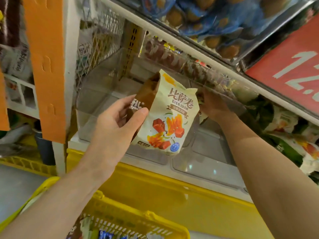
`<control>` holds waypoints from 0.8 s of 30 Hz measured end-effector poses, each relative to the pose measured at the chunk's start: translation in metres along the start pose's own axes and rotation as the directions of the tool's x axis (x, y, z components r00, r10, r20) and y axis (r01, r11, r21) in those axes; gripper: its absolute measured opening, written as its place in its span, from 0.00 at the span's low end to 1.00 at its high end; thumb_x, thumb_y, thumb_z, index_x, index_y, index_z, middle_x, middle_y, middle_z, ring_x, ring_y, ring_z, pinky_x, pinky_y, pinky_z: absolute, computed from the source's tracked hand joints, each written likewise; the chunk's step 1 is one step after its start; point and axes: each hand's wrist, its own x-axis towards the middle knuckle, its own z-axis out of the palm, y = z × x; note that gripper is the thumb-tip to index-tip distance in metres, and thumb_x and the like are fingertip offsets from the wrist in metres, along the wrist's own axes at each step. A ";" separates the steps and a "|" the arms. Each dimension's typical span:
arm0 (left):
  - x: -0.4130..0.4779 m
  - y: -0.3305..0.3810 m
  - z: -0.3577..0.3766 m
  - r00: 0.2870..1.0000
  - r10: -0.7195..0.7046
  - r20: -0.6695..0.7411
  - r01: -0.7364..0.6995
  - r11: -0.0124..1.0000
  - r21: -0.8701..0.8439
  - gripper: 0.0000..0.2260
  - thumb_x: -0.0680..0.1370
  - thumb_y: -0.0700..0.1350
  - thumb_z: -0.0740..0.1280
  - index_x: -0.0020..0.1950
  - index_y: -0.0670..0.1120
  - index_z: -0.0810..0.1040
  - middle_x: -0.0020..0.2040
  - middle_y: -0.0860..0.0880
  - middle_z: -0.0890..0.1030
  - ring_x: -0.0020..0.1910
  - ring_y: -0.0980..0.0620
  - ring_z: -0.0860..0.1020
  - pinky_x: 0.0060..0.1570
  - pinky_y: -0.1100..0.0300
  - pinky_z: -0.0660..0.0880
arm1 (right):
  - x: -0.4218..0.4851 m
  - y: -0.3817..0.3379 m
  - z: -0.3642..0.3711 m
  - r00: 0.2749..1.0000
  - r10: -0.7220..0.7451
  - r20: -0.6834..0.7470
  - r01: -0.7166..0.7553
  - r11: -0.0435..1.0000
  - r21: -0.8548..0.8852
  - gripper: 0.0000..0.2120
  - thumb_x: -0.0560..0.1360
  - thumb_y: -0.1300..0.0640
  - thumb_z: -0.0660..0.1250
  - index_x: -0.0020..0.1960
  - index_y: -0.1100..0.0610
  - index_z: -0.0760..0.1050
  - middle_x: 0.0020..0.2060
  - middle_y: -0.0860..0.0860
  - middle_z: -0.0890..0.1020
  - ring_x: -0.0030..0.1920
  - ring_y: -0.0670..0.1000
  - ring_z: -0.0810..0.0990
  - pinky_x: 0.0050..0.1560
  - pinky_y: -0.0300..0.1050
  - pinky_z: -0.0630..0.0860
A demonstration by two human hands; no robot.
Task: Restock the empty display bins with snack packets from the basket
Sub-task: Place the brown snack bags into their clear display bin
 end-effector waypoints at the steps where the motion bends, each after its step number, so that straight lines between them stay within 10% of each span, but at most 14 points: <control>1: 0.001 -0.001 -0.001 1.000 -0.015 -0.011 0.015 1.000 -0.012 0.17 0.64 0.55 0.67 0.53 0.59 0.75 0.47 0.58 0.84 0.48 0.60 0.82 0.39 0.70 0.77 | 0.005 -0.001 -0.001 1.000 -0.025 -0.014 0.025 1.000 -0.015 0.21 0.72 0.53 0.69 0.63 0.58 0.71 0.58 0.57 0.78 0.57 0.59 0.76 0.58 0.54 0.74; 6: 0.005 -0.004 0.000 0.997 -0.058 -0.053 0.055 0.996 -0.070 0.20 0.64 0.53 0.67 0.56 0.56 0.75 0.49 0.55 0.84 0.49 0.57 0.82 0.40 0.64 0.79 | 0.017 0.001 -0.002 0.980 -0.089 -0.179 0.038 0.962 -0.272 0.22 0.70 0.53 0.72 0.61 0.59 0.73 0.58 0.62 0.76 0.59 0.64 0.73 0.54 0.54 0.70; 18: -0.006 -0.010 0.019 0.987 -0.161 -0.016 0.157 0.975 -0.154 0.17 0.71 0.48 0.67 0.59 0.53 0.75 0.50 0.52 0.84 0.49 0.54 0.82 0.41 0.62 0.80 | -0.022 -0.006 0.007 0.998 0.047 -0.031 -0.044 0.994 0.097 0.33 0.77 0.56 0.65 0.76 0.51 0.52 0.77 0.53 0.50 0.75 0.57 0.54 0.70 0.51 0.61; 22: -0.022 -0.009 0.029 0.976 -0.216 0.010 0.215 0.968 -0.131 0.12 0.76 0.45 0.65 0.59 0.51 0.76 0.49 0.52 0.84 0.48 0.54 0.83 0.39 0.62 0.79 | -0.061 -0.013 -0.009 0.998 0.063 -0.005 -0.061 0.977 0.205 0.21 0.78 0.56 0.62 0.70 0.59 0.66 0.69 0.57 0.68 0.67 0.58 0.69 0.65 0.48 0.67; 24: -0.031 -0.006 0.029 0.973 -0.228 0.032 0.230 0.967 -0.108 0.10 0.76 0.45 0.65 0.56 0.53 0.77 0.49 0.52 0.84 0.47 0.55 0.83 0.37 0.63 0.79 | -0.090 -0.020 -0.023 0.990 0.129 -0.048 -0.085 0.849 0.521 0.19 0.78 0.54 0.63 0.67 0.58 0.68 0.65 0.55 0.73 0.64 0.54 0.72 0.63 0.46 0.70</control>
